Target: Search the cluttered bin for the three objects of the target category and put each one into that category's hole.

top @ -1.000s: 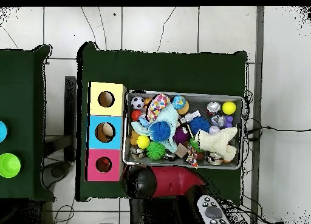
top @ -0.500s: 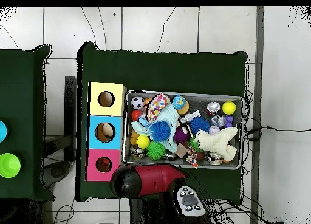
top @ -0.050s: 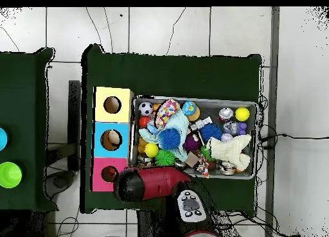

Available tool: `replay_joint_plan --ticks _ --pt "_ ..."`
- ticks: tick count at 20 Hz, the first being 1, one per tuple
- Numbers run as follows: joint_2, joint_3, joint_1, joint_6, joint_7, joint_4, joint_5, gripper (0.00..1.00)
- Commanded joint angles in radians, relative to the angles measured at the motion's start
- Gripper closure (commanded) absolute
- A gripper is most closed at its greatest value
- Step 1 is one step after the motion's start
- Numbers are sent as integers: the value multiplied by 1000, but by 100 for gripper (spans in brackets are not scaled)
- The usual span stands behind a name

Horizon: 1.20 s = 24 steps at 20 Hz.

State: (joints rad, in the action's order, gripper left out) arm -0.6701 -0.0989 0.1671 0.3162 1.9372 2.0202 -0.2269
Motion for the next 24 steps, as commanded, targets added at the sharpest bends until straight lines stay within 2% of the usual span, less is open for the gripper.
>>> replay_joint_plan --ticks 1,6,11,16,19,24 --pt "38 16 13 -26 47 -208 -39 0" --pt "56 6 29 -6 45 -233 -27 0" --pt "138 28 12 -33 75 -295 -18 0" --pt "280 74 -39 -69 119 -362 -11 0" --pt "378 90 -61 -123 125 -407 -17 0" --pt "471 98 -75 -175 120 -449 -11 0"
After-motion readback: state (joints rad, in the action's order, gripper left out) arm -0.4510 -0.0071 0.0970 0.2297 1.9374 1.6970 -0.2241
